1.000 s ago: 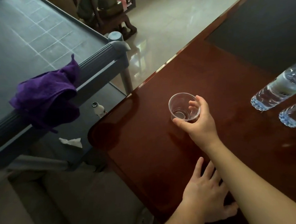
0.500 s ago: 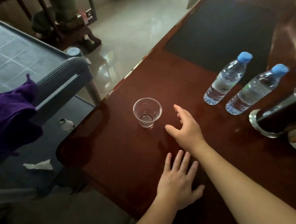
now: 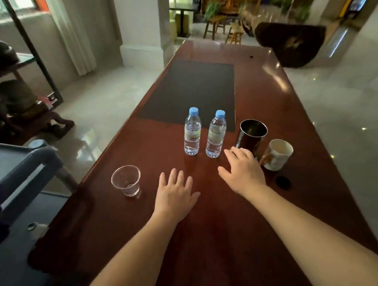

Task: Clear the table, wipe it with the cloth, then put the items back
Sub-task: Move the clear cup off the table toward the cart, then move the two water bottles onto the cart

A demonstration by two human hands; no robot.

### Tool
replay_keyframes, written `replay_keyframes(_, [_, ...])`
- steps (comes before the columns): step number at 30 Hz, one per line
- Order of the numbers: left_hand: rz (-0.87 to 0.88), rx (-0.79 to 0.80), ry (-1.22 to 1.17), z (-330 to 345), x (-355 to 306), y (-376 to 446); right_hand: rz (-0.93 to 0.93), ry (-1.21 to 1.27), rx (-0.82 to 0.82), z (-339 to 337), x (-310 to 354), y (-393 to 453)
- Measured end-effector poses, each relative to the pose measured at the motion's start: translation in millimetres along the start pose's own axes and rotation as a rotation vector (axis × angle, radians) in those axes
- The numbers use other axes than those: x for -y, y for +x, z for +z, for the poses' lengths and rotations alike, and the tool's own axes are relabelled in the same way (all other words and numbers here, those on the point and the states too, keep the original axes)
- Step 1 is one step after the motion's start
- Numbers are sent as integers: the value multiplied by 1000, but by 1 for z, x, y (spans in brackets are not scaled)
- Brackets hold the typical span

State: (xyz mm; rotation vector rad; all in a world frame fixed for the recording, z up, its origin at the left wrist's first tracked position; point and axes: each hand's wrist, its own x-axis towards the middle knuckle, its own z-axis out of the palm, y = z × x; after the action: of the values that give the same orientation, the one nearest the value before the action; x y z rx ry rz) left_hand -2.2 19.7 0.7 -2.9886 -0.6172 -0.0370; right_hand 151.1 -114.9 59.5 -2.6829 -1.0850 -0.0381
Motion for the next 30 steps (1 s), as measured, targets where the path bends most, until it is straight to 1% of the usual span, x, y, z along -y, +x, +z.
replay_keyframes(4, [-24, -100, 31, -46, 2, 17, 41, -36, -37, -24, -17, -13])
replay_keyframes(7, [-31, -148, 53, -62, 0, 18, 32, -50, -58, -31, -23, -20])
replay_keyframes(11, [-33, -159, 65, -68, -4, 15, 22, -38, -57, -32, -26, -23])
replay_keyframes(17, [-43, -147, 25, -66, 2, 28, 40, 20, -37, -23, -24, -11])
replay_keyframes(20, [-52, -160, -8, -60, 10, 45, 76, 107, -34, -16, -21, 5])
replay_keyframes(26, [-122, -196, -153, -39, 29, 96, 307, 387, -53, 4, -11, 49])
replay_keyframes(28, [-157, -203, -257, -31, 35, 114, 378, 490, -46, 14, -10, 64])
replay_keyframes(30, [-210, -189, -418, -21, 41, 133, 449, 607, -45, 27, -7, 80])
